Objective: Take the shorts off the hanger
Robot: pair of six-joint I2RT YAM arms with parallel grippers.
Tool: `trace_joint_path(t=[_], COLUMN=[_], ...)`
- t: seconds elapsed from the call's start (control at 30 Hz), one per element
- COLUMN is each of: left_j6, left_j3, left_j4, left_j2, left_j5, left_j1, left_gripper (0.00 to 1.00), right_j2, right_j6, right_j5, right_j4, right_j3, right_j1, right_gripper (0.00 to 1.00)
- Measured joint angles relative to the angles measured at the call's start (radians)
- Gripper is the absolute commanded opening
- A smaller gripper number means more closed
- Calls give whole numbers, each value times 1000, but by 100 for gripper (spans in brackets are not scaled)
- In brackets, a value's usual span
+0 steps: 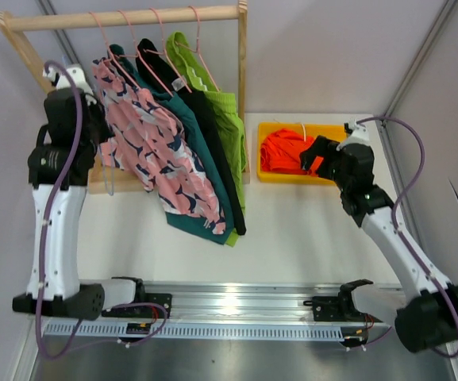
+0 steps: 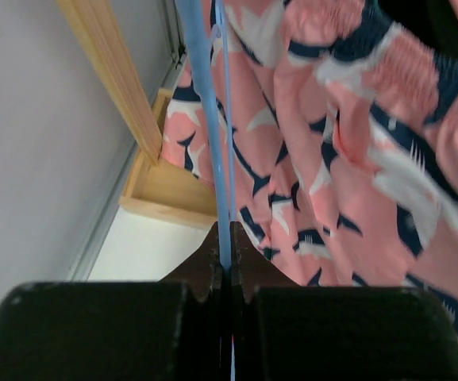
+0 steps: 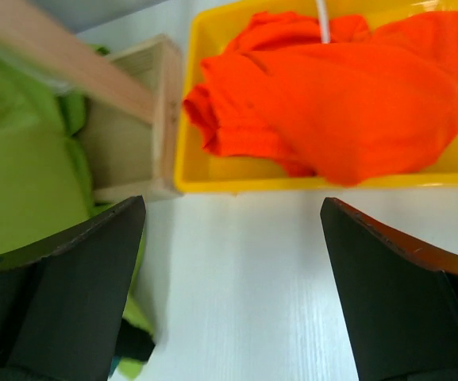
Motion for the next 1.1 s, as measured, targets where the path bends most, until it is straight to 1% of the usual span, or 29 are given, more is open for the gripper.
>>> trace_joint_path(t=[0.1,0.2,0.3,0.4,0.5,0.63,0.73,0.87,1.1], left_j6=[23,33,47,56,57,54,51,46,34], left_j3=[119,244,405,555,640,699,727,742,774], left_j4=[18,31,30,32,-2,10,30,30,30], left_j2=[112,187,258,327,385,481,565,649,704], left_j5=[-2,-3,-4,0,24,56,83,110,159], left_j1=[19,32,36,57,104,192,235,253,275], left_gripper=[0,0,0,0,0,0,0,0,0], right_j2=[-141,-199,-203,-198,-198,-198,-203,-214,-212], right_j6=[7,7,6,6,6,7,7,7,18], right_j5=[0,2,4,4,7,11,22,34,83], right_j4=[8,14,8,-9,-16,-19,-25,-27,-32], right_j3=[-76,-125,-159,-178,-182,-182,-186,-203,-222], right_j1=[65,131,181,201,222,270,305,353,463], right_gripper=[99,99,99,99,99,99,99,99,99])
